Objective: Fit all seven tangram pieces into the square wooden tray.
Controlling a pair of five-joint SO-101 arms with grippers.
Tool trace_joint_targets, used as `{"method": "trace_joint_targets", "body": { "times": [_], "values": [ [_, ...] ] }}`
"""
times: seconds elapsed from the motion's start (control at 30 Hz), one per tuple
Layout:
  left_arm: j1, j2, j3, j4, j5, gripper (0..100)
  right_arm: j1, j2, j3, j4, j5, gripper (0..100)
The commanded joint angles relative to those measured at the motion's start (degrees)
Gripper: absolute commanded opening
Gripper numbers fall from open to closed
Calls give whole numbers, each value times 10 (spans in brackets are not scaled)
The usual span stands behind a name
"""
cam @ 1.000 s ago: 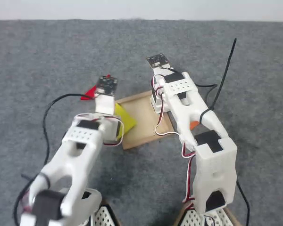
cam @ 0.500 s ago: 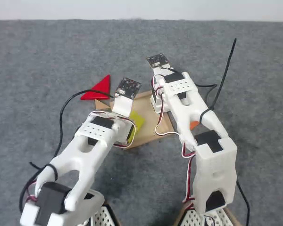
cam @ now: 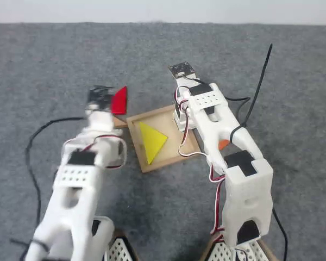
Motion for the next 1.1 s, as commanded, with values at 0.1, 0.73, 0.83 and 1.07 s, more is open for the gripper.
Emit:
{"method": "trace_joint_targets", "body": {
  "times": [0.1, 0.73, 0.83, 1.07],
  "values": [
    [-37, -65, 20, -50, 24, 12, -14, -25, -30, -2, -8, 40],
    [-60, -69, 33, -53, 18, 12, -12, -189, 32, 12, -7, 136],
    [-61, -69, 33, -51, -8, 12, -20, -224, 64, 5, -4, 117],
    [-102, -69, 70, -20, -94, 12, -97, -217, 166, -90, 0, 22]
  ]
}}
